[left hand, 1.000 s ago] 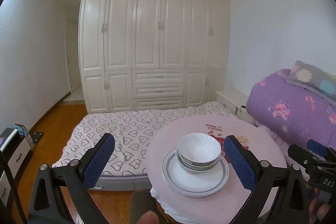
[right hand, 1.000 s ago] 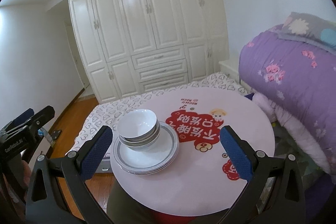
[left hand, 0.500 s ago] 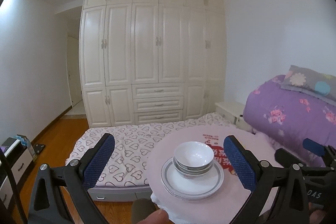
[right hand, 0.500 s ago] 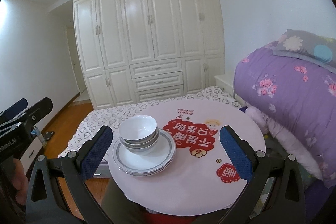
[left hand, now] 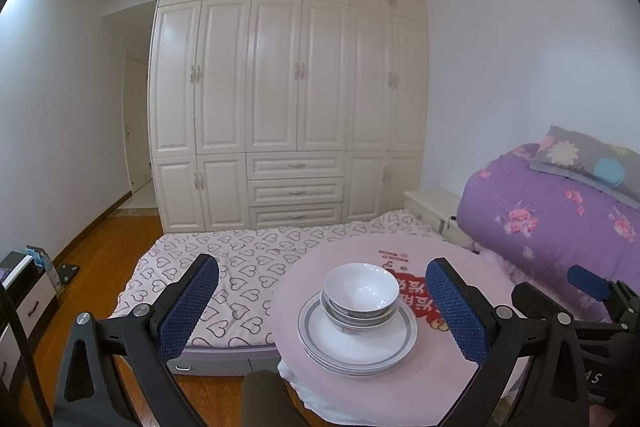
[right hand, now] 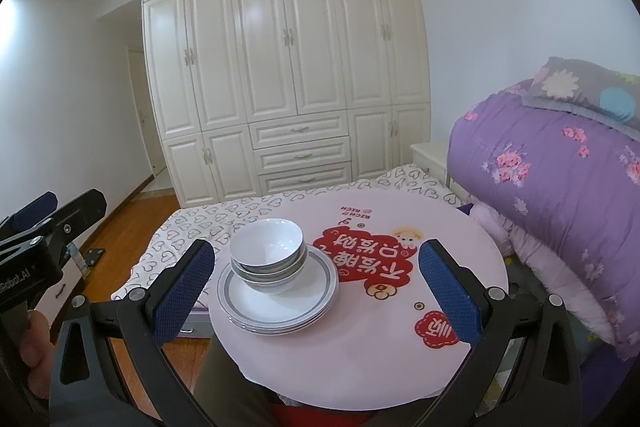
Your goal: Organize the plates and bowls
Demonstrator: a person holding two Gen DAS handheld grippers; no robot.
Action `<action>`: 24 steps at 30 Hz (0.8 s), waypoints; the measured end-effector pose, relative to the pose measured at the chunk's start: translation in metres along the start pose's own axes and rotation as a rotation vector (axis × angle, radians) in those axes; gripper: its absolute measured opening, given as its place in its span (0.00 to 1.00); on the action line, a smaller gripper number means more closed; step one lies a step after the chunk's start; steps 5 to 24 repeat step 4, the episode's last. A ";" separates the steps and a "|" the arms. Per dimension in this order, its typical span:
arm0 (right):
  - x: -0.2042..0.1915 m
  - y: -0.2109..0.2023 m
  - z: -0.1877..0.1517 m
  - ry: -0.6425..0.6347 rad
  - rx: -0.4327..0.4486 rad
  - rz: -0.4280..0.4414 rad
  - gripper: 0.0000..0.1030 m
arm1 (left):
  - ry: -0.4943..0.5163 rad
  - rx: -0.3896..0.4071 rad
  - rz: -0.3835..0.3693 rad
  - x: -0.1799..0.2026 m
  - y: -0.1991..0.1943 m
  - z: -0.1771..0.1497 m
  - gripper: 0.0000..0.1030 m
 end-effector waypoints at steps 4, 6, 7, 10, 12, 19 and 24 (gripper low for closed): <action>-0.001 0.001 0.000 0.002 -0.005 0.002 1.00 | -0.009 -0.013 -0.021 -0.003 0.003 0.009 0.99; -0.001 0.001 0.000 0.002 -0.005 0.002 1.00 | -0.009 -0.013 -0.021 -0.003 0.003 0.009 0.99; -0.001 0.001 0.000 0.002 -0.005 0.002 1.00 | -0.009 -0.013 -0.021 -0.003 0.003 0.009 0.99; -0.001 0.001 0.000 0.002 -0.005 0.002 1.00 | -0.009 -0.013 -0.021 -0.003 0.003 0.009 0.99; -0.001 0.001 0.000 0.002 -0.005 0.002 1.00 | -0.009 -0.013 -0.021 -0.003 0.003 0.009 0.99; -0.001 0.001 0.000 0.002 -0.005 0.002 1.00 | -0.009 -0.013 -0.021 -0.003 0.003 0.009 0.99; -0.001 0.001 0.000 0.002 -0.005 0.002 1.00 | -0.009 -0.013 -0.021 -0.003 0.003 0.009 0.99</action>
Point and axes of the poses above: each gripper's, at about its wrist camera, not at the fingertips, and y roughly the way its jaws point, x to its right, z to its top, the point moved 5 cm from there along y, roughly the way its jaws point, and after that the axes turned 8 degrees about -y, right-handed, at the moved point
